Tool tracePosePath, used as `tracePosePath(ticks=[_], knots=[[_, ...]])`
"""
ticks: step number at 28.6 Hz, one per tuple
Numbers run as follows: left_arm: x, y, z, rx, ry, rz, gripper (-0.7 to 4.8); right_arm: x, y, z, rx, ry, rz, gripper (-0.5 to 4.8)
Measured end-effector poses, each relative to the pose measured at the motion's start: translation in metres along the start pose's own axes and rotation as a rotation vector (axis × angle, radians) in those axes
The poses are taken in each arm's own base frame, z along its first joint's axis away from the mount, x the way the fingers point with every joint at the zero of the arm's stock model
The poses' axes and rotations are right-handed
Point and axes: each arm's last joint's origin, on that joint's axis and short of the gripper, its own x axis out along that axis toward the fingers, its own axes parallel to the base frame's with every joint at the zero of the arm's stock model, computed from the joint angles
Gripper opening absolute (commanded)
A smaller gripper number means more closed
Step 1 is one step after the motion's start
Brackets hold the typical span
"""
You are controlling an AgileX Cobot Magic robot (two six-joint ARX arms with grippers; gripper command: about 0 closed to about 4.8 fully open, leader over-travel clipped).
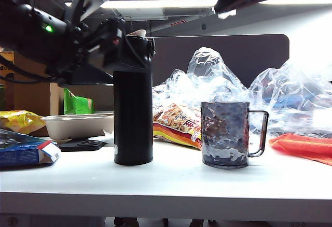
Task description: Pick up the black thermos, pour some water into the cup, then place the black thermos back on the table.
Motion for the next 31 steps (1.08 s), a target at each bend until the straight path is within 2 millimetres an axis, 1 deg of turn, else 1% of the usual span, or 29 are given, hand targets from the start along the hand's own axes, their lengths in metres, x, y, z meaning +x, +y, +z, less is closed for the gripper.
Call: tracePosePath(ticks=[2,3,4,5,6,7,10,11,12,13,14,15,18,21,22,23,27,31], knots=[[-0.006,-0.002,0.000,-0.009,0.041,0.000,4.79,-0.006,0.001,0.000,0.000,-0.002,0.000,-0.05],[-0.008,-0.002,-0.001,-0.015,0.068,-0.001,3.84,-0.010,0.001,-0.001,0.000,0.003,-0.003,-0.05],[-0.013,-0.003,-0.002,-0.024,0.106,-0.005,1.30,-0.014,0.001,-0.002,0.001,0.009,-0.008,-0.05],[-0.017,-0.004,-0.002,-0.030,0.135,-0.007,-0.41,-0.020,0.002,-0.004,0.001,0.017,-0.018,-0.05],[-0.024,-0.006,-0.001,-0.034,0.161,-0.014,0.30,-0.025,0.002,-0.005,0.002,0.019,-0.028,-0.05],[-0.031,-0.008,0.001,-0.032,0.168,-0.030,-0.11,-0.030,0.002,-0.006,0.004,0.023,-0.047,-0.05],[-0.053,-0.015,0.017,-0.010,0.102,-0.061,-0.05,-0.057,0.003,-0.010,0.020,-0.006,-0.115,-0.05],[-0.068,-0.019,0.027,-0.009,0.050,-0.064,-0.05,-0.074,0.004,-0.010,0.024,-0.069,-0.125,-0.05],[-0.076,-0.021,0.031,-0.005,0.033,-0.065,-0.05,-0.080,0.004,-0.010,0.025,-0.094,-0.124,-0.05],[-0.098,-0.027,0.037,0.001,0.003,-0.078,-0.05,-0.088,0.005,-0.012,0.034,-0.124,-0.121,-0.05],[-0.106,-0.029,0.038,0.001,0.000,-0.089,-0.05,-0.090,0.006,-0.015,0.038,-0.129,-0.112,-0.05],[-0.125,-0.034,0.036,-0.001,0.014,-0.106,-0.05,-0.091,0.008,-0.028,0.042,-0.129,-0.063,-0.05],[-0.153,-0.040,0.031,0.010,-0.028,-0.103,-0.05,-0.079,0.009,-0.050,0.068,-0.106,-0.002,-0.05],[-0.172,-0.042,0.021,-0.001,-0.122,-0.085,-0.05,-0.064,0.008,-0.074,0.107,-0.131,0.003,-0.05],[-0.176,-0.043,0.017,-0.014,-0.146,-0.076,-0.05,-0.060,0.008,-0.080,0.110,-0.148,0.004,-0.05],[-0.179,-0.042,0.011,-0.030,-0.167,-0.065,-0.05,-0.056,0.007,-0.086,0.109,-0.176,0.008,-0.05],[-0.180,-0.040,-0.024,-0.060,-0.188,-0.044,-0.05,-0.041,0.006,-0.106,0.106,-0.244,0.017,-0.05],[-0.168,-0.034,-0.048,-0.100,-0.146,0.013,-0.05,-0.031,0.006,-0.121,0.141,-0.248,0.027,-0.05]])
